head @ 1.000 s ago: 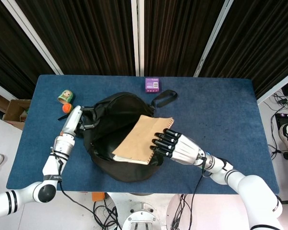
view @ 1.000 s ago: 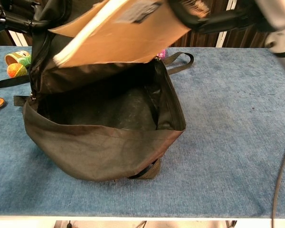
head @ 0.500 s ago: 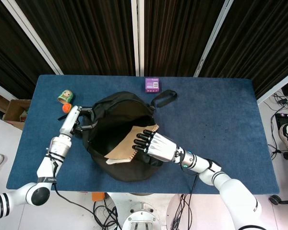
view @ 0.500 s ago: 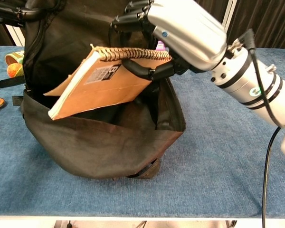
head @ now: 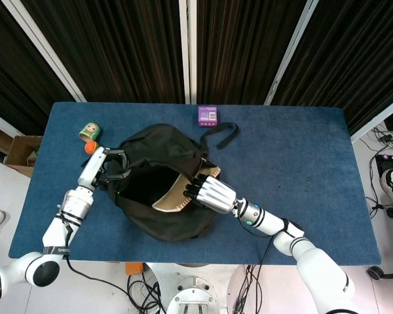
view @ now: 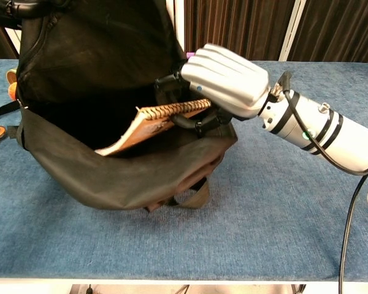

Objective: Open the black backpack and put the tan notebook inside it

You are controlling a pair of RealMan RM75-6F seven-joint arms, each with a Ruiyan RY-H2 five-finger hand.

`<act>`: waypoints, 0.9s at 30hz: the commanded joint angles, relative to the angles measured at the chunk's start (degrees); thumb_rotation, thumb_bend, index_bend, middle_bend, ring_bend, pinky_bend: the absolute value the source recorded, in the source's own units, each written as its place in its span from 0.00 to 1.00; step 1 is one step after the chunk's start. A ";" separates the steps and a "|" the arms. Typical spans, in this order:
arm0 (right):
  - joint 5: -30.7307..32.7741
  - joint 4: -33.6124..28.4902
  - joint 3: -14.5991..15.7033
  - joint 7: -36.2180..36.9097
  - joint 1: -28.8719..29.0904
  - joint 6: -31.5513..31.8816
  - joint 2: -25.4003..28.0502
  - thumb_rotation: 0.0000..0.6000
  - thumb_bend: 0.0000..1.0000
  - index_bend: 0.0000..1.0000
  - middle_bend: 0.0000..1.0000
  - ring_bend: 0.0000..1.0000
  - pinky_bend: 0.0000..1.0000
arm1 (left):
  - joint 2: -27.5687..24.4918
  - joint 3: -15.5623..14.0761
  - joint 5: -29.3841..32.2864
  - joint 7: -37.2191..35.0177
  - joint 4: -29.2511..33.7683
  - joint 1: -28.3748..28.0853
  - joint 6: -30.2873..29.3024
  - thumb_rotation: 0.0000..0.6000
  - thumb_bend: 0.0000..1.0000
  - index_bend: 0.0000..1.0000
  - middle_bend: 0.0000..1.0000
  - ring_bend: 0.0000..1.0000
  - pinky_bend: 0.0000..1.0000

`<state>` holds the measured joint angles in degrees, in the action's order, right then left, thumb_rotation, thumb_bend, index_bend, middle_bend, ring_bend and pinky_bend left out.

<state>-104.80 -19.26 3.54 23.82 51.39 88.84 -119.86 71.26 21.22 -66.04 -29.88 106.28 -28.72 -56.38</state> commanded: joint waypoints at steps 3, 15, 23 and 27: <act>0.71 -1.67 0.78 -0.86 -0.14 -2.60 -0.54 1.00 0.68 0.72 0.63 0.45 0.67 | -0.89 -0.09 -0.54 -3.62 0.54 0.04 1.31 1.00 0.47 0.71 0.66 0.58 0.54; 6.56 -3.43 -4.57 6.74 -0.84 -1.54 -5.70 1.00 0.66 0.72 0.63 0.45 0.65 | -0.63 0.10 -0.58 -9.73 0.39 0.73 0.83 1.00 0.47 0.69 0.66 0.58 0.54; 8.39 -2.31 -5.50 8.86 -1.03 -4.44 -8.31 1.00 0.42 0.68 0.57 0.40 0.50 | 0.06 0.07 0.44 -10.61 0.67 1.11 -0.31 1.00 0.47 0.69 0.59 0.56 0.54; 8.83 -4.31 -5.12 7.32 -0.70 -8.64 -7.27 1.00 0.12 0.51 0.44 0.23 0.34 | 0.24 0.07 0.89 -10.27 0.87 1.32 -1.06 1.00 0.47 0.69 0.54 0.52 0.55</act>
<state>-96.35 -22.36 -1.73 31.94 50.48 81.99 -127.68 71.47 21.30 -65.18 -40.19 107.12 -27.43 -57.42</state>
